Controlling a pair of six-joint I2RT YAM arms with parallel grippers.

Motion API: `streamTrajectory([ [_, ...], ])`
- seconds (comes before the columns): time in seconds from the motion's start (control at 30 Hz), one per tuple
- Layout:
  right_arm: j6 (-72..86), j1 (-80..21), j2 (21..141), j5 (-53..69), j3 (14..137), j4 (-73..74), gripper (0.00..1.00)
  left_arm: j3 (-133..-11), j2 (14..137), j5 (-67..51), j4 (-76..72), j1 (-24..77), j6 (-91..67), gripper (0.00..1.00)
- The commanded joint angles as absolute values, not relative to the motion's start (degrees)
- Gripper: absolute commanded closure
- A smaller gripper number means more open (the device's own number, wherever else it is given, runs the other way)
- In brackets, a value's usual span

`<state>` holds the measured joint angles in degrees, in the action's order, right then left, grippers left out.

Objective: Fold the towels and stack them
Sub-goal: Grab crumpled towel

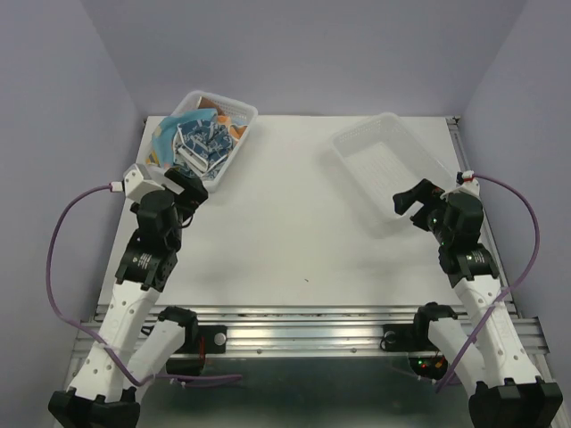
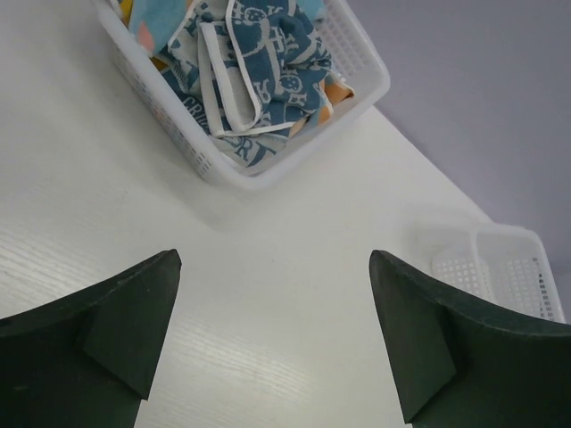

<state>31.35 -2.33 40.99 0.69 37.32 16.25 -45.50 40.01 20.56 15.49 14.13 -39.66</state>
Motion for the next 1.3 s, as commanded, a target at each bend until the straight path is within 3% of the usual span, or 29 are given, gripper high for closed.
streamTrajectory([
  [0.0,31.99,-2.37,40.61,2.36,36.04,12.93,0.0,-45.53,42.18,22.06,8.9,13.8,-37.71,0.01],
  [0.23,31.99,-2.29,37.88,2.64,33.66,10.11,0.0,-58.78,66.15,24.0,7.03,10.73,-31.56,0.01],
  [0.43,31.99,-2.29,37.61,1.15,33.48,10.63,0.0,-74.06,85.38,11.36,3.87,5.28,-23.65,0.01],
  [0.77,31.55,-2.29,38.5,0.35,32.96,9.94,0.0,-94.56,110.47,4.31,10.81,0.7,-22.15,0.02],
  [0.9,31.2,-2.29,39.46,0.35,33.13,10.19,0.0,-97.82,114.52,2.9,11.34,0.62,-22.41,0.13],
  [1.0,31.29,-2.37,39.81,-1.21,33.22,10.37,0.0,-98.44,115.58,2.73,11.43,0.7,-22.94,0.36],
  [1.17,31.38,-2.37,39.99,-0.79,32.96,10.02,0.0,-98.0,114.96,2.99,11.86,0.62,-22.94,0.61],
  [1.27,31.64,-2.29,40.43,-0.88,32.87,9.93,0.0,-97.38,113.91,3.08,12.21,0.62,-23.12,0.82],
])
